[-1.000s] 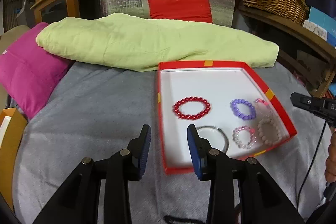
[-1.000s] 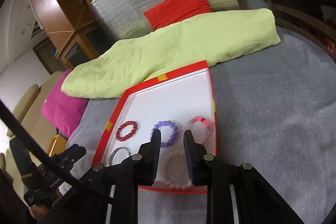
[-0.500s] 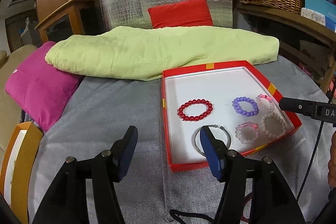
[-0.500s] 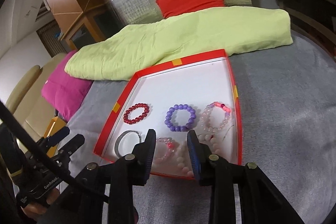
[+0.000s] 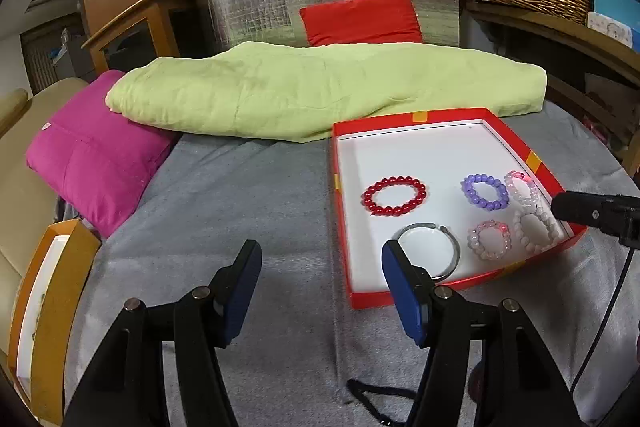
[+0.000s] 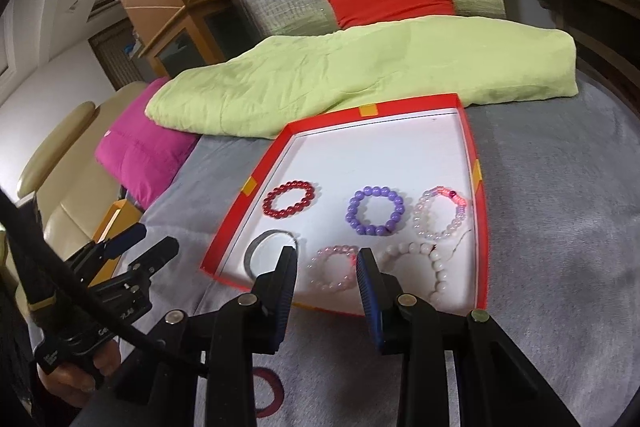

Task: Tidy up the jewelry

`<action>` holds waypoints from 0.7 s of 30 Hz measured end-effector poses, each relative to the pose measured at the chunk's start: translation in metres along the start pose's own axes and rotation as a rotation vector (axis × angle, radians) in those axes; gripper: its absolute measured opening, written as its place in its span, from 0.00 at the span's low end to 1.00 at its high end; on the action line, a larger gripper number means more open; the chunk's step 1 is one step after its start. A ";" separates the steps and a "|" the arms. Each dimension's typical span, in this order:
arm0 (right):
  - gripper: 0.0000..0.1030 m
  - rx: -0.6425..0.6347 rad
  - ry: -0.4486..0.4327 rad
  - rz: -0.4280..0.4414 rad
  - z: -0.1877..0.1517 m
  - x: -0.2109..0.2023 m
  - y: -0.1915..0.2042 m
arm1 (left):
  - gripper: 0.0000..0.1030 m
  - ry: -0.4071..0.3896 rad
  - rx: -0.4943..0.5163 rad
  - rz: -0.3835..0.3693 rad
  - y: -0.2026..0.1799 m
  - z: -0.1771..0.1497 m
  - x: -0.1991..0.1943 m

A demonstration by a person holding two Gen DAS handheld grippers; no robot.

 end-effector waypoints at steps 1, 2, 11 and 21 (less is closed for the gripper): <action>0.32 -0.008 0.006 0.005 -0.002 0.000 0.002 | 0.62 -0.001 -0.002 0.008 0.003 0.000 -0.001; 0.32 -0.017 0.011 0.008 -0.003 0.000 0.005 | 0.62 -0.002 -0.005 0.017 0.007 -0.001 -0.002; 0.38 -0.108 0.068 0.048 -0.021 0.008 0.035 | 0.62 -0.028 -0.068 0.133 0.057 -0.006 -0.016; 0.38 -0.229 0.144 0.075 -0.051 0.023 0.066 | 0.63 -0.038 -0.080 0.200 0.094 -0.015 -0.024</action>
Point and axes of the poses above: each gripper's, at about its wrist camera, not at the fingertips, and x roughly the way its jaws point, y to its left, z to its top, the point moved 8 cm from there along x, roughly the way its jaws point, and after that the axes turned 1 degree about y, right-handed, at the moved point
